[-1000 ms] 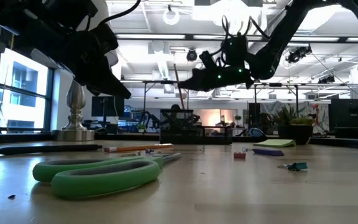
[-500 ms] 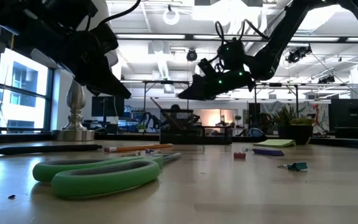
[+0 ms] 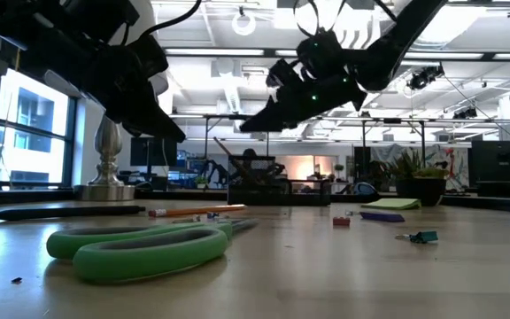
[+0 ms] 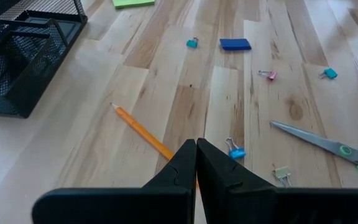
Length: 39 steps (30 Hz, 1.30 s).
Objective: Pick and place office supplies into organizer
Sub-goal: Put the top right blue binder clip into the black desk organizer
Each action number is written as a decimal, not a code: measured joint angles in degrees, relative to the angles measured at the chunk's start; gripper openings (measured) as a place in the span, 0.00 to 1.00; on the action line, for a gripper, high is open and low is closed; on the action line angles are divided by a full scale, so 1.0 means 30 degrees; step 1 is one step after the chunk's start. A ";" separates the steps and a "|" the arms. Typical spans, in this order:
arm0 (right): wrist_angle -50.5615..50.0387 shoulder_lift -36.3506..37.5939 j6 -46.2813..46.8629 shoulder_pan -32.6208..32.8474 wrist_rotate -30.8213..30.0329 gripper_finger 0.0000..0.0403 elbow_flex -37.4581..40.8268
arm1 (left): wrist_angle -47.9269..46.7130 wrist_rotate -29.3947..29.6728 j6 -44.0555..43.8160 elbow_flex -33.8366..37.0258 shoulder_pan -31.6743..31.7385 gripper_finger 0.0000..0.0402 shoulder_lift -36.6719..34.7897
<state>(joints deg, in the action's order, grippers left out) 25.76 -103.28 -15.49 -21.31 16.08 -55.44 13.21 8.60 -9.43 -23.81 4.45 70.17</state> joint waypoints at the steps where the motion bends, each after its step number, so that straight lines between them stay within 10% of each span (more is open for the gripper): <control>1: -0.0595 -0.0007 0.0072 0.0260 -0.0450 0.37 0.0000 | -0.0046 0.0000 -0.0006 -0.0001 0.0007 0.00 0.0000; 17: -1.6022 0.2770 0.4322 0.2647 -0.2691 0.26 -0.0006 | -0.0286 0.0000 -0.0459 0.0000 0.0007 0.00 0.0000; 24: -1.7357 0.2375 0.4291 0.4658 -0.5745 0.28 0.0000 | -0.0228 -0.0007 -0.0975 0.0000 0.0004 0.00 0.0000; 39: -1.8072 0.2146 0.6076 0.5001 -0.5556 0.36 0.0021 | -0.0298 -0.0197 -0.0991 0.0000 0.0006 0.00 0.0000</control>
<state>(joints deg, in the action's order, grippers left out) -28.45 -96.85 2.74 -6.31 -0.59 -55.38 12.32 8.01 -12.40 -23.81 4.47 70.17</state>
